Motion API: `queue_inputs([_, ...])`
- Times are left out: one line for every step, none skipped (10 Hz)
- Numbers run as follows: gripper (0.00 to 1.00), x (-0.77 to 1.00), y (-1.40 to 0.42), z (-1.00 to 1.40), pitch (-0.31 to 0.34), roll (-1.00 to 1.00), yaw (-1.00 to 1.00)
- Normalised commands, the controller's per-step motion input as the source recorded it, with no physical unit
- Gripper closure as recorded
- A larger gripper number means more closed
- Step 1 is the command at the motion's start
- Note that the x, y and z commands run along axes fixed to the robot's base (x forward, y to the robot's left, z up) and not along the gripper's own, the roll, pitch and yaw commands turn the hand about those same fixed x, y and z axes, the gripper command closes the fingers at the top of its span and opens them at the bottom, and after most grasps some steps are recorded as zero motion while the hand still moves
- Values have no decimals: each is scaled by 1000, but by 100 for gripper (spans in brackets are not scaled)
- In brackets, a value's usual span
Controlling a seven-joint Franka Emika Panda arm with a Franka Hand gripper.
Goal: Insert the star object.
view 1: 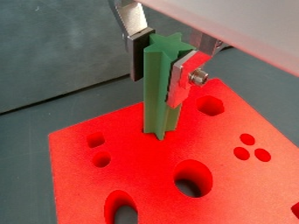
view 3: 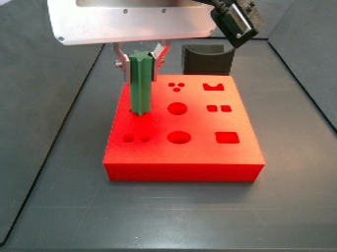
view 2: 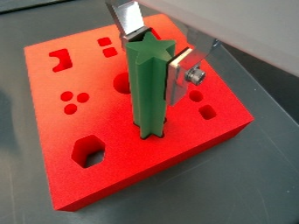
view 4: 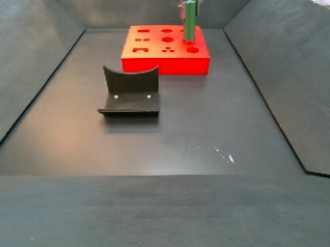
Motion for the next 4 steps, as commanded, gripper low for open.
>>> queue_inputs([100,0,-140,-1000,0,0,0])
queue_inputs([100,-6,-111,-1000,0,0,0])
queue_inputs([100,0,0,-437,81,0,0])
queue_inputs([100,0,0,0,0,0,0])
